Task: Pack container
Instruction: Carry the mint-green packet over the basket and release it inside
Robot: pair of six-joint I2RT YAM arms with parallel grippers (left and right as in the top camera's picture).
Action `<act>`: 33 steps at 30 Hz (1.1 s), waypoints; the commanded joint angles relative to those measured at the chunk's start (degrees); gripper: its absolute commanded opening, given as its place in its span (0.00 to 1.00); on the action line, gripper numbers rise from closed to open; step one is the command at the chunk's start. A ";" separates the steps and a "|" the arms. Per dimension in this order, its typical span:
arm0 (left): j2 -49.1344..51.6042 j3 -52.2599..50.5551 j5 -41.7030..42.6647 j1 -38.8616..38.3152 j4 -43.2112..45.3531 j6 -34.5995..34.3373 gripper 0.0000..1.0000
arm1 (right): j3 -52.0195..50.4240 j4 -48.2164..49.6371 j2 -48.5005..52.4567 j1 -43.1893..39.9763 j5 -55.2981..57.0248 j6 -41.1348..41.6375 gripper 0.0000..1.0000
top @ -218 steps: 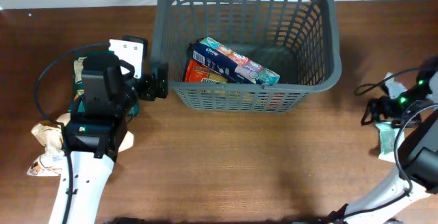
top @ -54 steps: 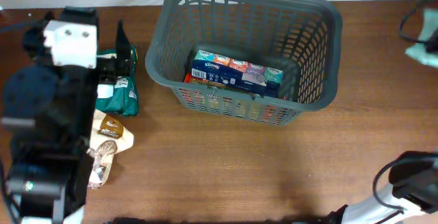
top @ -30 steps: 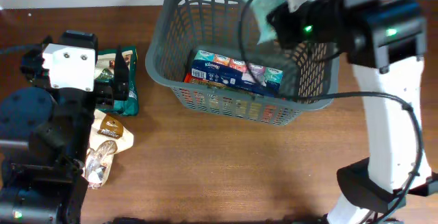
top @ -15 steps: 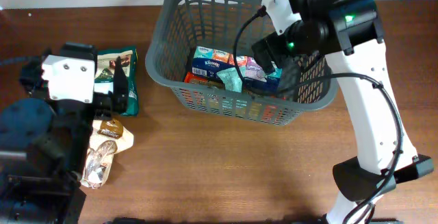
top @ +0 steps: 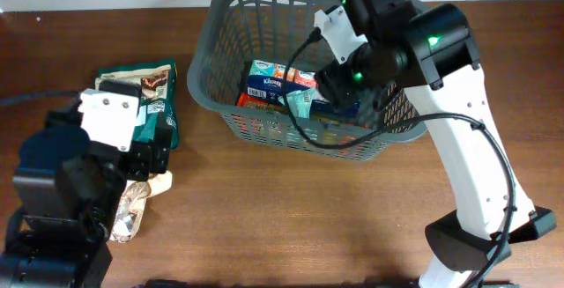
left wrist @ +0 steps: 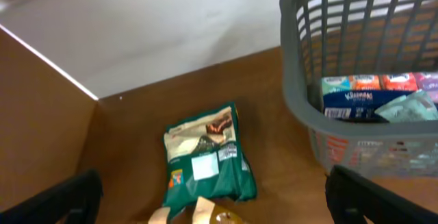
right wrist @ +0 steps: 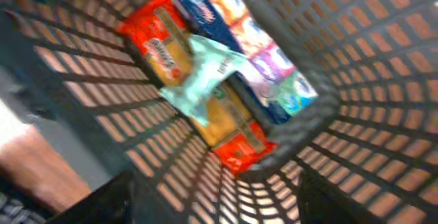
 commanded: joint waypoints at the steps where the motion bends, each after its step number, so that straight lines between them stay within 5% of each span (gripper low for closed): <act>1: -0.33 0.68 -0.61 0.33 -1.46 0.92 0.99 | -2.40 0.44 -1.27 -0.11 5.16 2.64 0.60; 5: -0.33 0.66 -0.72 0.35 -3.28 0.96 0.99 | -4.66 1.33 -1.27 -0.02 5.09 2.64 0.53; 16: 0.20 -3.80 -7.48 0.35 -10.10 0.44 0.99 | 6.27 2.43 -2.05 3.30 5.66 2.64 0.99; 25: 0.15 -15.02 -7.87 2.16 -6.19 -4.66 0.99 | 27.56 -0.13 -4.52 3.48 31.04 12.92 0.99; 30: 0.15 -18.38 -7.17 7.48 -1.73 -8.00 0.99 | 29.99 -4.52 -9.55 -0.26 47.54 23.80 0.99; 33: 0.15 -19.96 -4.44 11.37 0.55 -8.57 0.99 | 29.70 -4.50 -12.44 -3.43 47.89 25.16 0.99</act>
